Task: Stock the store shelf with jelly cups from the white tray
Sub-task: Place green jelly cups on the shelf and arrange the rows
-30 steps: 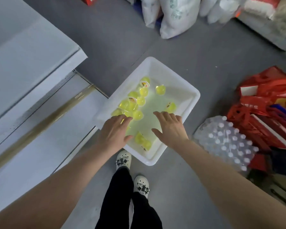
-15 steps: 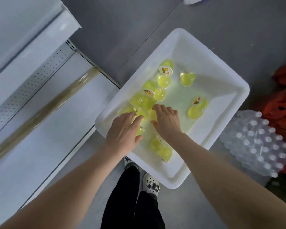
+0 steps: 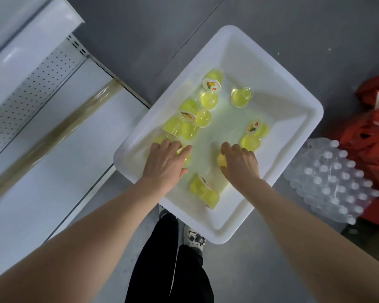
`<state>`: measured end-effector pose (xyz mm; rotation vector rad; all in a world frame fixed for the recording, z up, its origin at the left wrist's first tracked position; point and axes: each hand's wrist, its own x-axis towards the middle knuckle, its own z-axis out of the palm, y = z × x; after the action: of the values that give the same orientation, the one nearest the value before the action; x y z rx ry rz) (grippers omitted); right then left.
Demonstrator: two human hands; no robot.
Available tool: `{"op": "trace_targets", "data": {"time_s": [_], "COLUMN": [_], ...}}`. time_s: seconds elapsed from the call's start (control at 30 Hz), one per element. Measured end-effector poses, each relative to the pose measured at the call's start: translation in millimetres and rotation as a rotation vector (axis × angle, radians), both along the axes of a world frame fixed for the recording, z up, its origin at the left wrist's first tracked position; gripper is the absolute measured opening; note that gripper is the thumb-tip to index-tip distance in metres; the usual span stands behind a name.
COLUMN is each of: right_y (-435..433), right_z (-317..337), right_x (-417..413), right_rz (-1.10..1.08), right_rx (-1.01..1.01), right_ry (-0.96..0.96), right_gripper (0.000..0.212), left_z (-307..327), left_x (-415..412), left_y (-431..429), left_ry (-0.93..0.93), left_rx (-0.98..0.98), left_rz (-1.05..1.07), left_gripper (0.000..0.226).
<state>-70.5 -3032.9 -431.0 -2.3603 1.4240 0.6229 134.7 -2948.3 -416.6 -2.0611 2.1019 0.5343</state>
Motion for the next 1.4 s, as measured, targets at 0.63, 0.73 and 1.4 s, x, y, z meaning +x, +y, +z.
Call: {"op": "trace_targets", "data": {"time_s": [0.63,0.73,1.4], "right_y": [6.9,11.5,120.8], "right_z": [51.7,81.1,393.8], "right_x": [-35.3,-34.4,59.9], "right_rz": [-0.204,-0.199,0.361], "right_rx": [-0.205,-0.232,-0.434], "right_ry": [-0.513,-0.550,-0.781], "right_gripper": [0.036,0.037,0.043], "left_z": [13.1,49.8,367.2], "left_x": [-21.8,-23.6,6.5], "left_y": [-15.9,-7.9,210.1], "left_ry": [0.193,0.276,0.411], "left_rx": [0.071,0.064,-0.489], "left_rz": [-0.029,0.012,0.544], "left_gripper": [0.048,0.050,0.050]}}
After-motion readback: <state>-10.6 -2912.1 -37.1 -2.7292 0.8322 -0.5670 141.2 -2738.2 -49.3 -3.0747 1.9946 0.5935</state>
